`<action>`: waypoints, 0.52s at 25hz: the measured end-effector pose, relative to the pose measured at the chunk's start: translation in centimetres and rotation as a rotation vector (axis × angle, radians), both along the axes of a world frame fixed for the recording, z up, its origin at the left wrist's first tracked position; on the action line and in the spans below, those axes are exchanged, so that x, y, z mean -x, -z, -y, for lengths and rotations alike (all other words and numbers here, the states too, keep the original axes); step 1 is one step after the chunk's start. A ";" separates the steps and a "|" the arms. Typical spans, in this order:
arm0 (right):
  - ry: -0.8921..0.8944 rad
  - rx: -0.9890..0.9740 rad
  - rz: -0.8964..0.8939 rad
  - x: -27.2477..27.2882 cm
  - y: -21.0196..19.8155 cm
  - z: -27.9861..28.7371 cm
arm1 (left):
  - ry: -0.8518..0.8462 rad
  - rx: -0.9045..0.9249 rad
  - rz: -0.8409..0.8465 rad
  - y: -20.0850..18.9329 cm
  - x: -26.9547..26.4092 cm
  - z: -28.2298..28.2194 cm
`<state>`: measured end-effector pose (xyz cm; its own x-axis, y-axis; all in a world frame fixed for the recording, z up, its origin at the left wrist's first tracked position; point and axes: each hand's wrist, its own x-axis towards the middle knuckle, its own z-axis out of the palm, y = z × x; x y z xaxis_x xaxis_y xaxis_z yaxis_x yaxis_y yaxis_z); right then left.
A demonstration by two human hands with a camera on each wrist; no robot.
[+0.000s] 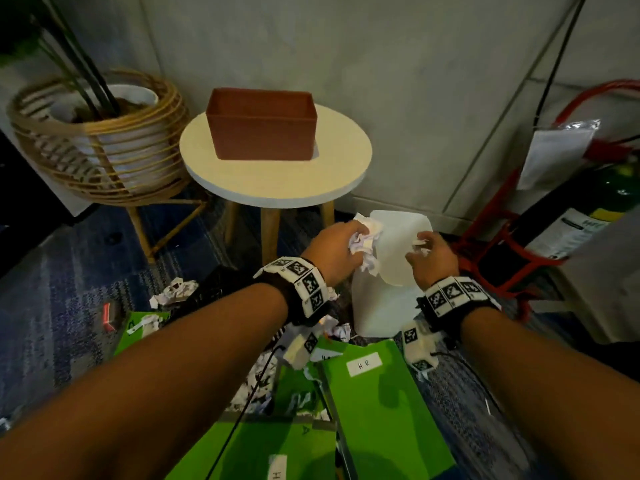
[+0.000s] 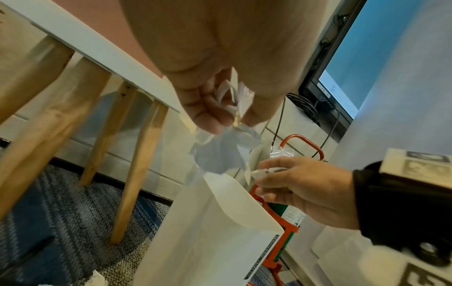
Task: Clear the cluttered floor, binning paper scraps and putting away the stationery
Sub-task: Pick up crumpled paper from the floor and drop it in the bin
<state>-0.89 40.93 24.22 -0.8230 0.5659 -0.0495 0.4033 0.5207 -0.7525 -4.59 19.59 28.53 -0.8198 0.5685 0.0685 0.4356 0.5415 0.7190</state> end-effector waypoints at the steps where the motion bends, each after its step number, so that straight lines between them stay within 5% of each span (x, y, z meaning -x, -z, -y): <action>1: -0.039 -0.008 0.059 0.0 -0.2 -0.3 | -0.022 -0.016 -0.009 0.2 -0.1 -0.5; 4: -0.128 -0.082 0.086 -1.4 -0.6 -0.1 | -0.062 -0.035 -0.045 0.6 -0.2 -1.2; 10: -0.594 0.154 -0.270 -3.1 -1.1 2.6 | 0.064 -0.009 -0.094 0.7 -1.6 -3.0; 13: -0.568 0.045 -0.317 -2.4 -1.7 2.6 | 0.087 -0.012 -0.145 -0.3 -1.8 -3.9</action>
<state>1.52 38.28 25.91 -0.9720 0.0416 0.2312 -0.1704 0.5526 -0.8159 -2.76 23.47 28.84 -0.7486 0.6353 0.1897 0.5800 0.4889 0.6516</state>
